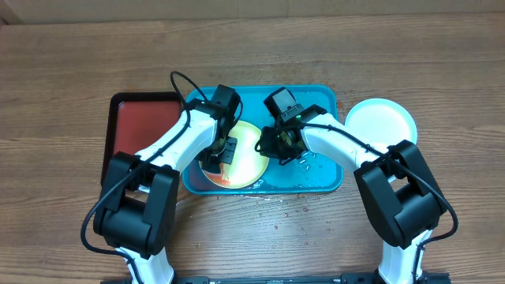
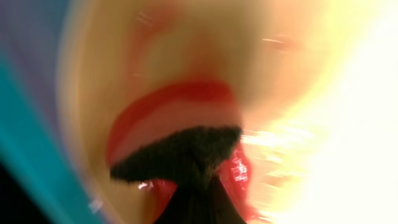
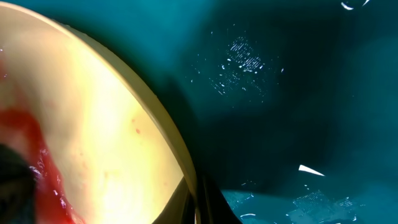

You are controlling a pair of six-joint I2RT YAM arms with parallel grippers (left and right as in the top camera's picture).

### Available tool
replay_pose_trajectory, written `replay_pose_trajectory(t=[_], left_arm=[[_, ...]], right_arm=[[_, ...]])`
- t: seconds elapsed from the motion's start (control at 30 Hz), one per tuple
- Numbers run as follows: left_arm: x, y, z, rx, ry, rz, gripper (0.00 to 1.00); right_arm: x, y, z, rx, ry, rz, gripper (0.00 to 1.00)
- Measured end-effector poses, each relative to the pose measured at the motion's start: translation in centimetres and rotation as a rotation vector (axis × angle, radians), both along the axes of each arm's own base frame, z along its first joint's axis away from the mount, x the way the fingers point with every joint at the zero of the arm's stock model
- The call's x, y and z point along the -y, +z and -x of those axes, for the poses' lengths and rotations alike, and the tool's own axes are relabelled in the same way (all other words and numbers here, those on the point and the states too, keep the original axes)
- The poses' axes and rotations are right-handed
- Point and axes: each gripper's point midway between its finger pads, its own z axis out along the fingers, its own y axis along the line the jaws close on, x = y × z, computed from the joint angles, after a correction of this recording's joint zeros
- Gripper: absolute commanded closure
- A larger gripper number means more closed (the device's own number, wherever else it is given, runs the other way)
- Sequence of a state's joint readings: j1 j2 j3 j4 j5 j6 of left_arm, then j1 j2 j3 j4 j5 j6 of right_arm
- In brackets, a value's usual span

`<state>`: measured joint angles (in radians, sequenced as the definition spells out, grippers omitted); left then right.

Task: Clean dirty plates on tray and stack at the side
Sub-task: 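Scrub the yellow plate with the sponge while the right gripper holds it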

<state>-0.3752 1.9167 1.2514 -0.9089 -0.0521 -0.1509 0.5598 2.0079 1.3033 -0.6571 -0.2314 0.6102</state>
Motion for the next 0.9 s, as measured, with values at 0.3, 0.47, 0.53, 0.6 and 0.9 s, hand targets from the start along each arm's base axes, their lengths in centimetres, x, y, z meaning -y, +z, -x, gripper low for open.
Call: replay_pose_trajectory(t=[0.3,0.47,0.53,0.6,0.9], left_arm=[[6.5,1.0,-3.0,0.097,-0.072,0.346,0.96],[6.2,1.8,-7.5,0.301,-0.084,0.294,0.96],[5.1,2.1,-8.8,0.366,-0.069,0.223,0.96],[3.4,2.3,-9.8,0.42,-0.049,0.117,0.96],[-3.0,7.2,-11.2,0.491,0.115,-0.254,0.96]], right_arm=[[0.2,0.0,-0.2,0.002,-0.012,0.004,0.96],[0.2,0.0,-0.2,0.001,-0.016,0.003,0.96],[0.2,0.0,-0.2,0.002,-0.019,0.003,0.96],[0.2,0.0,-0.2,0.001,-0.02,0.003,0.96],[0.2,0.0,-0.3,0.003,-0.02,0.006,0.96]])
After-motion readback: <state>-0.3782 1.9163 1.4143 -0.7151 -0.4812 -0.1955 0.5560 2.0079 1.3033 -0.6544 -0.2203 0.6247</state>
